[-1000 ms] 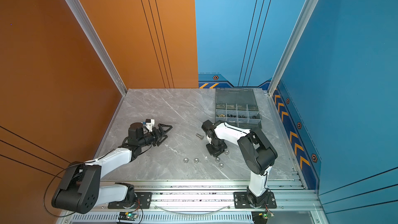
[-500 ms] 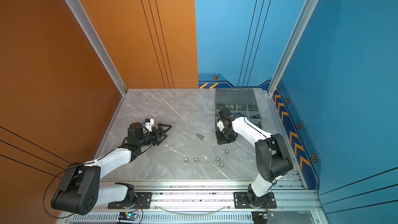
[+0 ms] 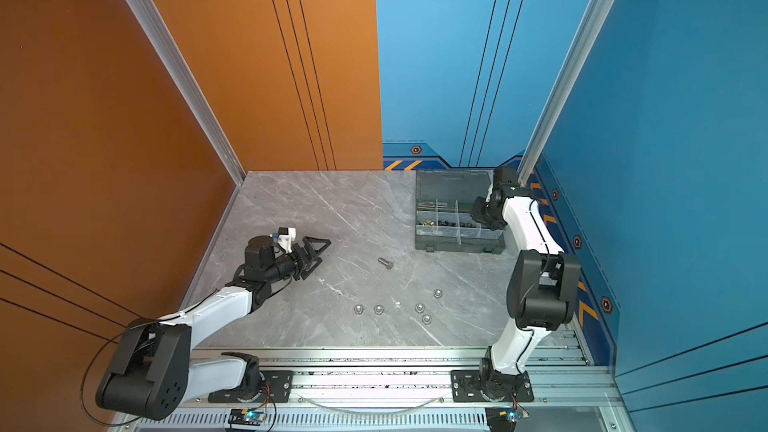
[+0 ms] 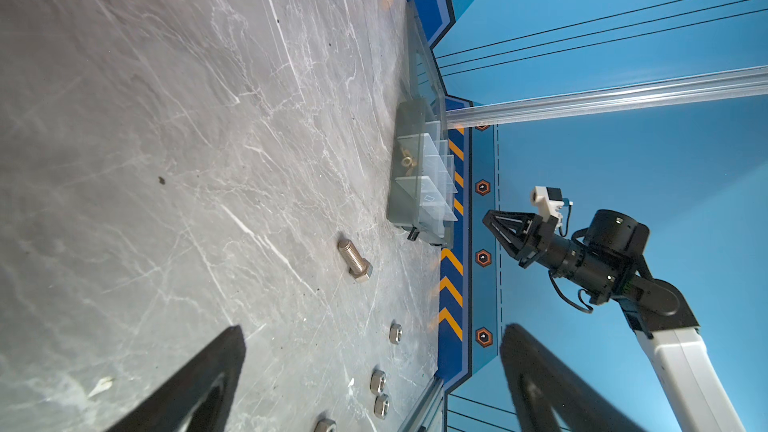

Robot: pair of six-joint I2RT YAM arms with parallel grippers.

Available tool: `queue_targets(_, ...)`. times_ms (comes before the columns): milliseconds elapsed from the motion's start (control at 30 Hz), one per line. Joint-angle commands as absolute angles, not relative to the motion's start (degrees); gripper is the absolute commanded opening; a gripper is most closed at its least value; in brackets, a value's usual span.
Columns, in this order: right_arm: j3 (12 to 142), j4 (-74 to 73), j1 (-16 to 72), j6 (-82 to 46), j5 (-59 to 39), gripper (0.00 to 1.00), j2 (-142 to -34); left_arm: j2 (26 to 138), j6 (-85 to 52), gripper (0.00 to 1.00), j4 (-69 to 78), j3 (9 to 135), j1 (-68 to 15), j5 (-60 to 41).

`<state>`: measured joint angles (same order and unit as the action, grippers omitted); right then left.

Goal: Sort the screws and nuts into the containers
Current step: 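Lift the black nut and carry it over the black nut compartment, then lower the black nut into the compartment and open the right gripper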

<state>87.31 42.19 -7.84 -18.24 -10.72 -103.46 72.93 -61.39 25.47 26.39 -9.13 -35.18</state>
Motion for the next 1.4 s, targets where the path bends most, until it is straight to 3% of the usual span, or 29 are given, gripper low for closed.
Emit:
queue_targets(0, 91.9, 40.9, -10.2, -20.2, -7.5, 0.00, -108.1, 73.9, -61.0, 0.98, 24.9, 28.4, -9.5, -35.2)
queue_targets(500, 102.5, 41.4, -11.4, -20.0, -5.7, 0.02, -122.8, 74.4, -60.9, 0.98, 24.9, 28.7, -9.1, -34.8)
queue_targets(1367, 98.3, 40.7, -10.8, -18.8, -8.9, 0.09, -119.2, 73.9, -60.7, 0.97, 24.9, 28.1, -8.3, -35.4)
